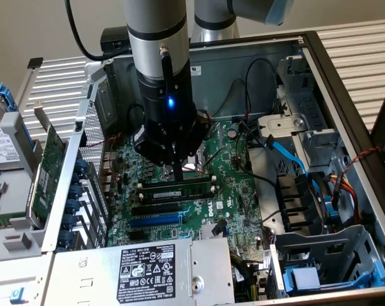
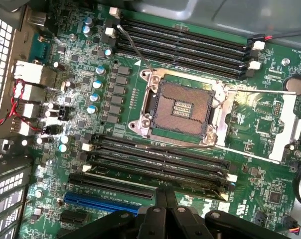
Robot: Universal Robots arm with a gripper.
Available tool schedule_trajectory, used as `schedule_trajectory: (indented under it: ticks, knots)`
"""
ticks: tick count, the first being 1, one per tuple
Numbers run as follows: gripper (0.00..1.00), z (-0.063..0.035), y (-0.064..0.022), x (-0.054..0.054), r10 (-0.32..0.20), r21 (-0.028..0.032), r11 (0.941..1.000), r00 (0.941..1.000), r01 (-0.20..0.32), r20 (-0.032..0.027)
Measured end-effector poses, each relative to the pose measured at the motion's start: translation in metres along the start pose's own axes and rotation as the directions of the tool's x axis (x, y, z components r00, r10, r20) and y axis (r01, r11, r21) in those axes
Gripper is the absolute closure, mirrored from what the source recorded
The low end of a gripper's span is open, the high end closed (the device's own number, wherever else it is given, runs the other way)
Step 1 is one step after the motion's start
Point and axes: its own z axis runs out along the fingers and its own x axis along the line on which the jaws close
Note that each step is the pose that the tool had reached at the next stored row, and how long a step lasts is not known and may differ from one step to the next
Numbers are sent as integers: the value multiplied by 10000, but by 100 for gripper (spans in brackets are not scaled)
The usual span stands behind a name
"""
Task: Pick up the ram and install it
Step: 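Press down the ram until it locks into place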
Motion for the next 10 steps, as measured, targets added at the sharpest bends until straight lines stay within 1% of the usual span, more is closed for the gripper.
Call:
schedule_trajectory:
  ticks: [5,10]
  knots:
    - [89,1,0,0,658,29,9978,9978,-658,-2]
    - [89,2,0,0,1265,72,9919,9920,-1265,-7]
